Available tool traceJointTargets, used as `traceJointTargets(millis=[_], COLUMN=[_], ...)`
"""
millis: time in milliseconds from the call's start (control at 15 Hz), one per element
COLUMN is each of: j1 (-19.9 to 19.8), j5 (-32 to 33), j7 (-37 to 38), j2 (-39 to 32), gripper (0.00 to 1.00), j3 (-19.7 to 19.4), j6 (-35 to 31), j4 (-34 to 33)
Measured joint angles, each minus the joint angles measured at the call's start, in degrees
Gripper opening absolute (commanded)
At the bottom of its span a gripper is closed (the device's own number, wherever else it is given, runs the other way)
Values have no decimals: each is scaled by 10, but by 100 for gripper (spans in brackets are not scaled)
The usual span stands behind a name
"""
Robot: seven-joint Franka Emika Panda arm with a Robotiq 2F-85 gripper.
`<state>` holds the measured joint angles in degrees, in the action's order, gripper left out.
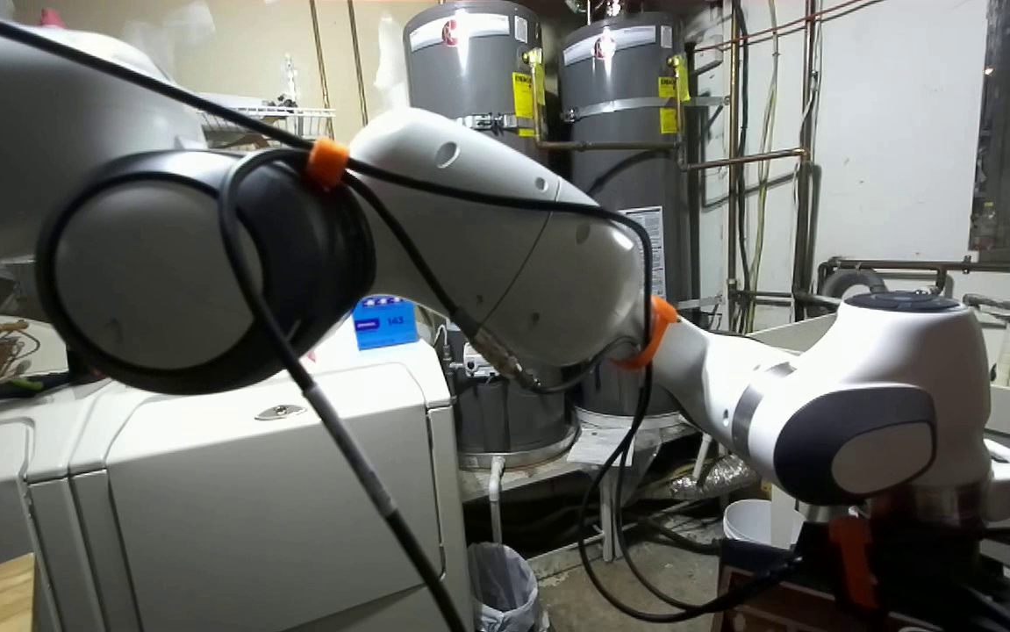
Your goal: Move the black object on the chair to the left
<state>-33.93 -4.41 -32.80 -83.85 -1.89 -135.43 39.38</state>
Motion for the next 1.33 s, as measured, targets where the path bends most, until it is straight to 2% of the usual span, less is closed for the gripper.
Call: traceJointTargets(millis=[67,133,667,1333], j1=[-1,-2,-10,15], j5=[0,0,-4,-3], j7=[3,7,17,-60], j2=[0,0,22,63], gripper=[22,20,20,20], j3=[0,0,12,87], j6=[0,0,1,44], j4=[-3,-6,-21,-4])
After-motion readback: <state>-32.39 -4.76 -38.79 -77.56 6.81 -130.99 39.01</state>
